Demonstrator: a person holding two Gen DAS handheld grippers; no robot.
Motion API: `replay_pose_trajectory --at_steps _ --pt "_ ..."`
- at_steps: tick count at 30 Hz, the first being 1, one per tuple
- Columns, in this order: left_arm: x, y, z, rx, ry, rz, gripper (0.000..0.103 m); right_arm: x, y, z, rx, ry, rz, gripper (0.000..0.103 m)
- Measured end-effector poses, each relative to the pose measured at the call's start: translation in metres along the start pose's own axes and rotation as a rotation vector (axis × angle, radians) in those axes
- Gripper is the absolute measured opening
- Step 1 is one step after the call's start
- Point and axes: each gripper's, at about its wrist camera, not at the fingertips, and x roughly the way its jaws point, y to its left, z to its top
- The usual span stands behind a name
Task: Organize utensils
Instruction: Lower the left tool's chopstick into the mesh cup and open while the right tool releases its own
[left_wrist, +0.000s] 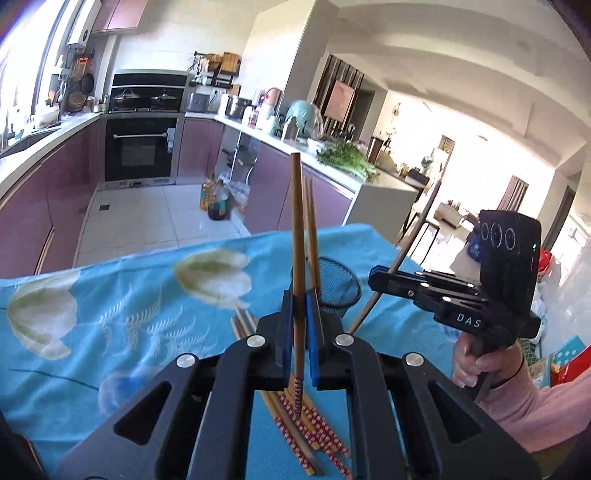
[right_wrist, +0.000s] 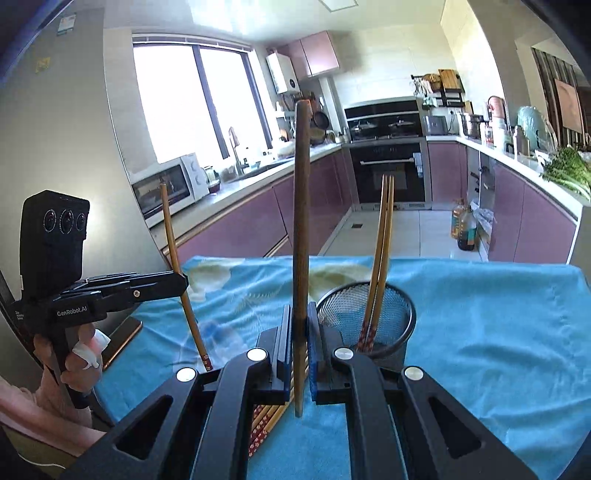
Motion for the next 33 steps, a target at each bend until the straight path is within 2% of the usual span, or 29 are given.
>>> replay_pose_trajectory --at_steps 7,12,18,22,33 --pt "0.004 -0.018 0.044 0.032 -0.087 -0.038 0.007 -0.017 -0.006 0.035 -0.039 -0.074 0.001 0.006" --pt "0.012 -0.038 0.077 0.077 -0.141 -0.046 0.008 -0.023 -0.013 0.055 -0.060 -0.131 -0.039 0.006" --pt "0.033 -0.052 0.092 0.106 -0.142 -0.030 0.008 -0.021 -0.029 0.067 -0.065 -0.159 -0.079 0.006" --pt "0.057 -0.057 0.088 0.118 -0.092 -0.014 0.008 -0.004 -0.032 0.064 -0.063 -0.124 -0.104 0.006" --pt "0.119 -0.052 0.056 0.126 0.104 -0.018 0.008 0.054 -0.052 0.032 0.002 0.127 -0.092 0.006"
